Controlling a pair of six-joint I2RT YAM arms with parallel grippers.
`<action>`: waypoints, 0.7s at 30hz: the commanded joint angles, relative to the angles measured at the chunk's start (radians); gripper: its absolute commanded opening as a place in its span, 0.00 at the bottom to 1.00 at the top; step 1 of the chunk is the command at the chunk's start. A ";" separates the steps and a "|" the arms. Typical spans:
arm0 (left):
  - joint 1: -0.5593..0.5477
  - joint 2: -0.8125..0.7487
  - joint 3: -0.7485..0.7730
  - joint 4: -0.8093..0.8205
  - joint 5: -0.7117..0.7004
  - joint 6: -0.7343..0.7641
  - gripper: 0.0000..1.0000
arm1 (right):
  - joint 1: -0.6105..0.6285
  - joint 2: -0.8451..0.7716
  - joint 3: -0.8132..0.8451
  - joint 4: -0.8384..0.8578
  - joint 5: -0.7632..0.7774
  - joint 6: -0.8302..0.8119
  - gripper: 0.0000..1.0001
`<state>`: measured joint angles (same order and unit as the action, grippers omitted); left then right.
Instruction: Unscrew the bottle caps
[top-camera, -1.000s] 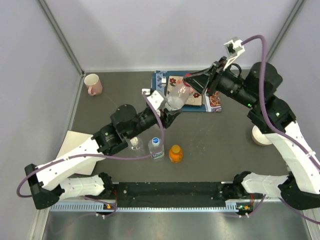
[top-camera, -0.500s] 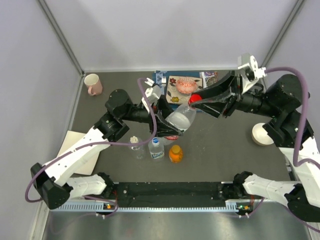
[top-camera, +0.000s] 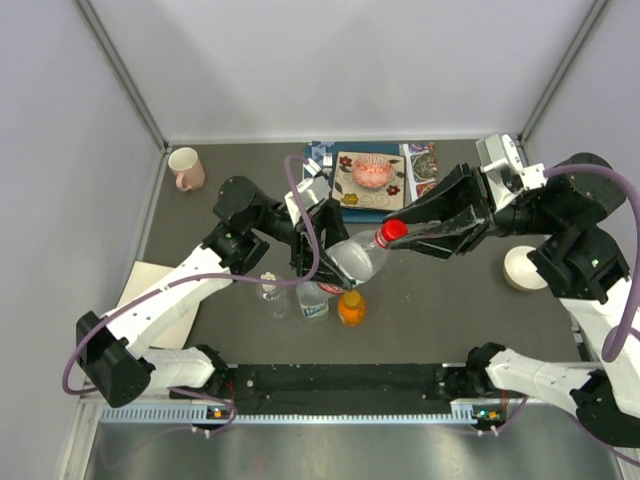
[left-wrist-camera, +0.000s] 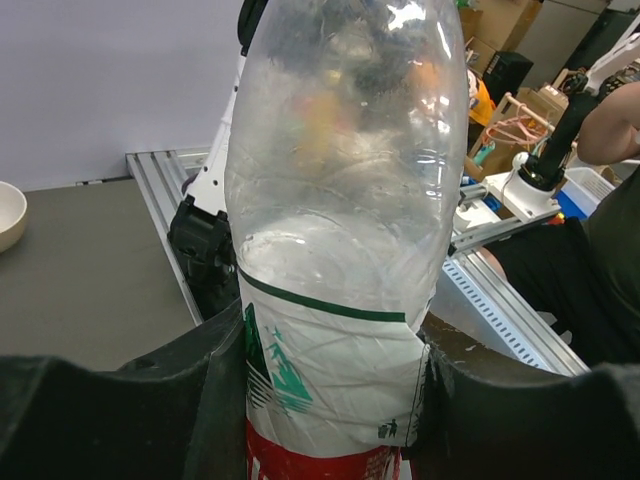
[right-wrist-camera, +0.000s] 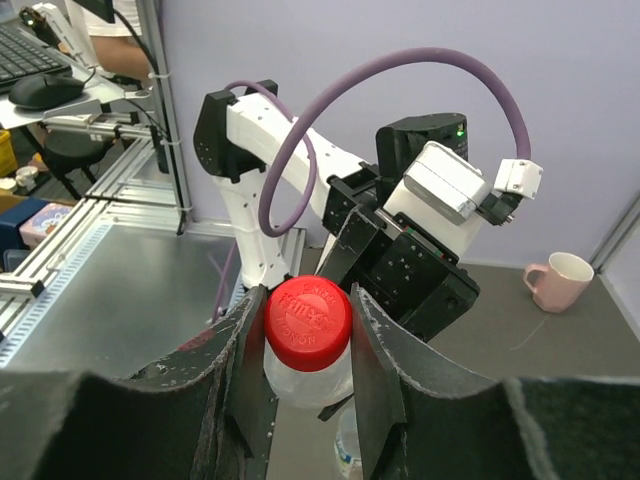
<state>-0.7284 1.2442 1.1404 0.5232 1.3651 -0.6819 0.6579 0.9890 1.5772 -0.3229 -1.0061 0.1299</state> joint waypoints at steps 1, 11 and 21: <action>0.046 -0.025 0.001 -0.043 -0.078 0.050 0.47 | -0.001 -0.046 0.055 -0.027 -0.045 -0.006 0.00; 0.052 -0.068 0.027 -0.379 -0.259 0.317 0.48 | -0.004 -0.147 -0.031 -0.025 0.522 -0.041 0.00; 0.057 -0.227 -0.037 -0.476 -0.754 0.453 0.48 | -0.003 -0.227 -0.506 -0.038 1.511 0.135 0.00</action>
<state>-0.6758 1.1118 1.1252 0.0490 0.8429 -0.3016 0.6521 0.7307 1.2556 -0.3206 0.0994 0.1551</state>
